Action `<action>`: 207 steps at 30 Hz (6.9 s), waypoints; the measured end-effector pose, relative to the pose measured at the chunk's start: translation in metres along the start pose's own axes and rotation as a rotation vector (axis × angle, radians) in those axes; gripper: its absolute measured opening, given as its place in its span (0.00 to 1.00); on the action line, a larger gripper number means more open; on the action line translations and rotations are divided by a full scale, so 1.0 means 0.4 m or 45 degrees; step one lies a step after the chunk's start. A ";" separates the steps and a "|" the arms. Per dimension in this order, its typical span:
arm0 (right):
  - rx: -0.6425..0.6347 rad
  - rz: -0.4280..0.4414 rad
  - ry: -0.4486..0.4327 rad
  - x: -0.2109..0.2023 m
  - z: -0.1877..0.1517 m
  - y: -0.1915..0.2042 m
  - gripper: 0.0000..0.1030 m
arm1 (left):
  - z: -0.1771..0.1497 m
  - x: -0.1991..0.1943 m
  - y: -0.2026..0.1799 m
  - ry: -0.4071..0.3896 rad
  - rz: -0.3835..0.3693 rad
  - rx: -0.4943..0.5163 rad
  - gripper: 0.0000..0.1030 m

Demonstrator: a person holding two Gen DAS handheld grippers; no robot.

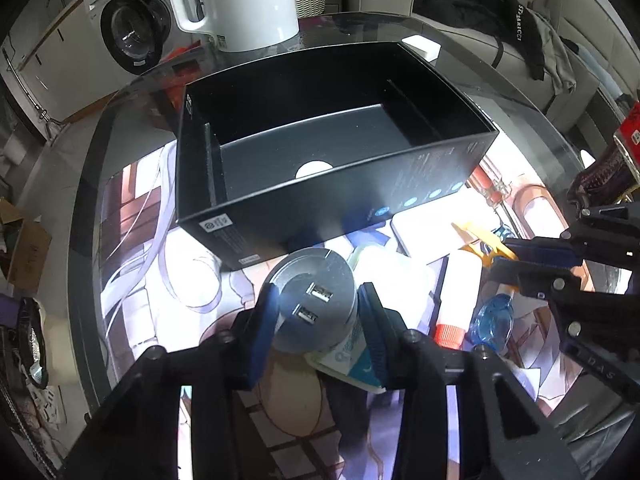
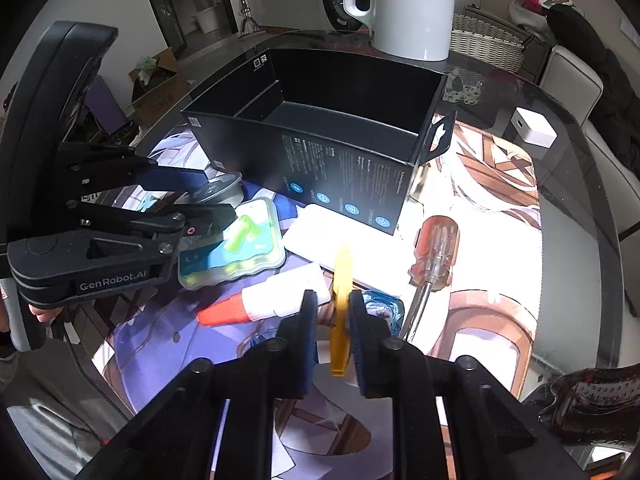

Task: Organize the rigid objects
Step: 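Grasp the grey USB socket puck with the left tool while the right tool grasps the yellow piece, then lift the grey puck with the left tool while the right tool lifts the yellow piece, then lower the puck into the black box with the left tool while the right tool drops the yellow piece in, then withdraw both open tools from the box back over the table items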

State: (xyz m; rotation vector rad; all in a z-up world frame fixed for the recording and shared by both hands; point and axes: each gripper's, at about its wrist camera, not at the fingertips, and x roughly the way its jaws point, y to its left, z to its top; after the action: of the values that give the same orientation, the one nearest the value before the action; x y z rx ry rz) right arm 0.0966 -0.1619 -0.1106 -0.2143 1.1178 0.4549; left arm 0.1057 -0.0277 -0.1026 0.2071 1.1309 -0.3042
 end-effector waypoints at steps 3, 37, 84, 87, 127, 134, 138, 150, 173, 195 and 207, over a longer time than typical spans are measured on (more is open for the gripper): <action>-0.003 0.004 0.001 -0.001 0.001 0.001 0.10 | -0.016 -0.009 0.006 0.010 0.002 0.007 0.39; -0.032 -0.017 0.013 0.045 0.014 0.013 0.09 | -0.082 -0.053 0.006 0.000 0.030 0.043 0.39; -0.019 -0.061 -0.976 -0.405 0.020 0.055 0.09 | 0.040 -0.310 -0.004 -0.750 0.183 -0.042 0.39; 0.016 -0.050 -0.986 -0.408 0.053 0.045 0.09 | 0.071 -0.294 -0.002 -0.749 0.176 -0.066 0.39; 0.138 0.079 -0.246 0.004 0.192 -0.027 0.09 | 0.104 -0.022 0.020 -0.224 0.151 -0.049 0.40; 0.134 0.076 -0.245 0.005 0.186 -0.029 0.16 | 0.094 -0.043 0.016 -0.268 0.229 -0.024 0.54; 0.110 0.063 -0.281 -0.021 0.182 -0.023 0.23 | 0.086 -0.083 0.018 -0.323 0.232 -0.014 0.60; 0.059 -0.008 -0.520 -0.218 0.121 -0.015 0.50 | 0.017 -0.213 0.021 -0.335 0.130 -0.076 1.00; 0.280 0.020 -0.144 -0.125 -0.054 0.013 0.82 | -0.189 0.016 0.058 0.200 0.047 -0.223 1.00; 0.267 -0.059 0.095 0.011 -0.116 0.036 0.87 | -0.275 -0.030 0.052 0.043 0.066 -0.250 1.00; 0.265 -0.043 0.125 0.022 -0.111 0.046 0.96 | -0.238 -0.034 0.047 0.104 0.030 -0.174 0.98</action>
State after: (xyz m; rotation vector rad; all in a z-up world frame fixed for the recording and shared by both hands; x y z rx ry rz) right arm 0.0552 -0.1608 -0.1366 -0.0731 1.2470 0.2978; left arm 0.0254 0.0218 -0.1293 0.1128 1.2246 -0.1985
